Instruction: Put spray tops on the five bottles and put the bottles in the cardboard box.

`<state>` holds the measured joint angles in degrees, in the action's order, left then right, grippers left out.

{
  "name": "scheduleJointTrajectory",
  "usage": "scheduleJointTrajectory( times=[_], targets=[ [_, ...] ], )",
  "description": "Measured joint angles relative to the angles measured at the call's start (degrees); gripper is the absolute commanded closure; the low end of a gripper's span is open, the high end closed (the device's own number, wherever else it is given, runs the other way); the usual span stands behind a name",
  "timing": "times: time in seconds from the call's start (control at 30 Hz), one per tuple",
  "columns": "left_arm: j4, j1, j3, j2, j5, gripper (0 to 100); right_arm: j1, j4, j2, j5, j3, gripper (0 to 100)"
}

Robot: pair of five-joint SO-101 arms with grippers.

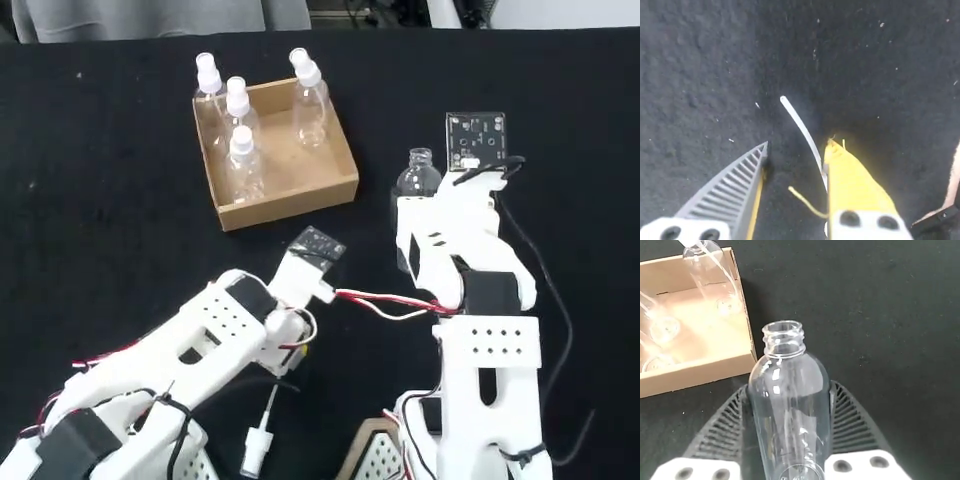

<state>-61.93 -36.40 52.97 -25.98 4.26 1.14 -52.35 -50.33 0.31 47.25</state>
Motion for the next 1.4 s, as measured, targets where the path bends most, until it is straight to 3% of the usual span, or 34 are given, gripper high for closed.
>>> scheduleJointTrajectory(
  times=[0.3,1.2,1.4],
  targets=[
    [5.1,0.0,2.9,0.0,0.0,83,0.0,0.0,0.0,0.0,0.0,96.7],
    [6.07,0.0,4.31,0.0,-0.09,88,0.0,0.0,0.0,0.0,0.0,96.7],
    [6.77,7.74,4.31,2.02,-1.14,91,0.0,0.0,0.0,0.0,0.0,96.7]
  ],
)
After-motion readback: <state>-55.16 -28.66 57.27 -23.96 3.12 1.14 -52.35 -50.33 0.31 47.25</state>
